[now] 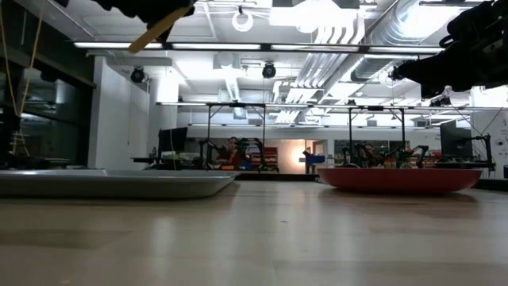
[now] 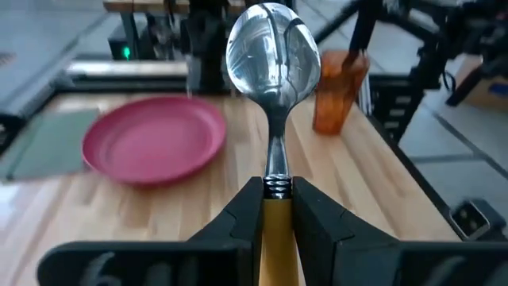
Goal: Pick and place plate/cup/fork/spoon on tray
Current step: Put the yellow spoon on the top of the gray serving tray
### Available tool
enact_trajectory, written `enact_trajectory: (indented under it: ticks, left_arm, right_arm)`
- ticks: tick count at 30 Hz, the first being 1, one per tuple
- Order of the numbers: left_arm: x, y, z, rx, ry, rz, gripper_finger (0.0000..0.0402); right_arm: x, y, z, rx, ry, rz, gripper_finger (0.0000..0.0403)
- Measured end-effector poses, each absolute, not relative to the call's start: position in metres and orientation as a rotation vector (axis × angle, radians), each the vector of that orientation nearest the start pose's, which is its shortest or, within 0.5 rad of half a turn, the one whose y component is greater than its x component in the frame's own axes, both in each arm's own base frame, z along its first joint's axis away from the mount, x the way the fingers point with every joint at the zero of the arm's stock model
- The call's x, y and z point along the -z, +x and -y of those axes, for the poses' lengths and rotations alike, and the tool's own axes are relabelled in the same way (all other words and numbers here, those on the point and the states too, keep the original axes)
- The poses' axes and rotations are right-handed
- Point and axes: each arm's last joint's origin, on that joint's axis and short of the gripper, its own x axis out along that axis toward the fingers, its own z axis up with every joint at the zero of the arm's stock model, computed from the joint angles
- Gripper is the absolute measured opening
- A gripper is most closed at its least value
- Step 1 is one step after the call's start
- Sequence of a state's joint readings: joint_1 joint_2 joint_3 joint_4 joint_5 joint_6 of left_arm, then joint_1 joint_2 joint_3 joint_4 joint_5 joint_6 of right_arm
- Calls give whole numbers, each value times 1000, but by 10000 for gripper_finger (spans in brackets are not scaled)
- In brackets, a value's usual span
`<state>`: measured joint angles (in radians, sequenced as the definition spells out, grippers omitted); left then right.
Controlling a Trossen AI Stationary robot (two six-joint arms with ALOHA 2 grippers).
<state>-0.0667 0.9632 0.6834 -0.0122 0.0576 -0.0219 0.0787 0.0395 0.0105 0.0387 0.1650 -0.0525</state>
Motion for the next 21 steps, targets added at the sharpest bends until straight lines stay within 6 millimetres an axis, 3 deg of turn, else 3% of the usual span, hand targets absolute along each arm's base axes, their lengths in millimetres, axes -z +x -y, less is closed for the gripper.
enact_trajectory:
  ticks: [8,16,21]
  left_arm:
    - [-282,232,4,169,-41,-209,40]
    - [-259,266,-7,258,-120,-191,40]
    - [-253,277,-24,244,-135,-137,40]
  right_arm:
    - [-168,99,-3,86,-51,7,0]
    - [-168,99,-3,86,-51,7,0]
    - [-168,99,-3,86,-51,7,0]
